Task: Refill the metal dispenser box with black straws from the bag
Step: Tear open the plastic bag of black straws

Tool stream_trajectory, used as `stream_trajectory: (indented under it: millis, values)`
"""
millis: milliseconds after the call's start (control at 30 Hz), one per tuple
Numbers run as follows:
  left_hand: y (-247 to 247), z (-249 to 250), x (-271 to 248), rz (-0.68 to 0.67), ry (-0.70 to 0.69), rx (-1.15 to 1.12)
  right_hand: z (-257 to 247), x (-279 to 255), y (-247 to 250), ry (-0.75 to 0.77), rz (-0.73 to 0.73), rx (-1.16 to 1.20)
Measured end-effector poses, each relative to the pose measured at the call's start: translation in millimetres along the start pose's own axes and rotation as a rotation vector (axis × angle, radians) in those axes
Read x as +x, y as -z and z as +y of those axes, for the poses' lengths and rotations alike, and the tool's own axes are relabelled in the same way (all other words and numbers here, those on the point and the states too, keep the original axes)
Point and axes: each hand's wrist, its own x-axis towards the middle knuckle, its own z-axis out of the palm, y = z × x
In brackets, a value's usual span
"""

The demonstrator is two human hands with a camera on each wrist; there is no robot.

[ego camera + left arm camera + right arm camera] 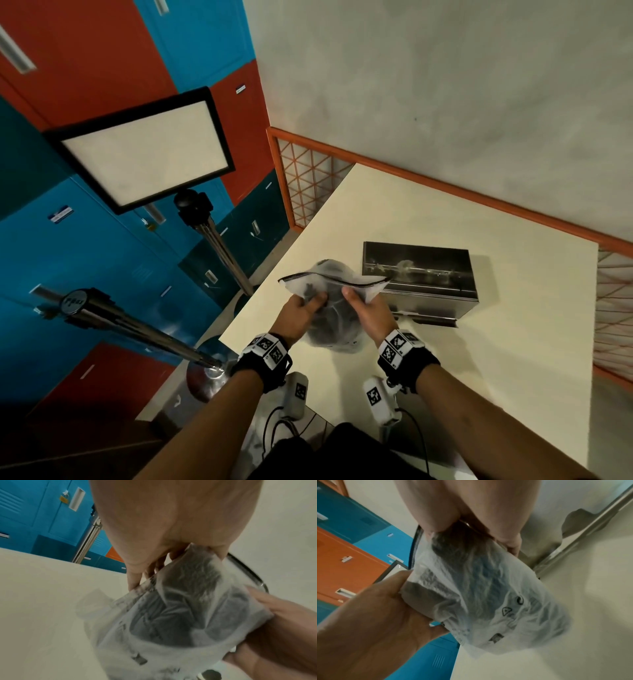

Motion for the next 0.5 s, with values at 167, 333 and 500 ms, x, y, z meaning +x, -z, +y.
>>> stream_trajectory:
  millis: [167, 333, 500]
  values:
    - [0.3, -0.6, 5.6, -0.028, -0.069, 0.091, -8.6, 5.0, 7.2, 0.076, -0.028, -0.127]
    - [-1.4, 21.4, 0.0, -0.069, -0.067, 0.268, -20.7, 8.0, 15.6, 0.261, -0.063, -0.191]
    - [-3.8, 4.6, 10.2, -0.028, 0.026, 0.312, -22.6, 5.9, 16.6, 0.214, -0.078, -0.309]
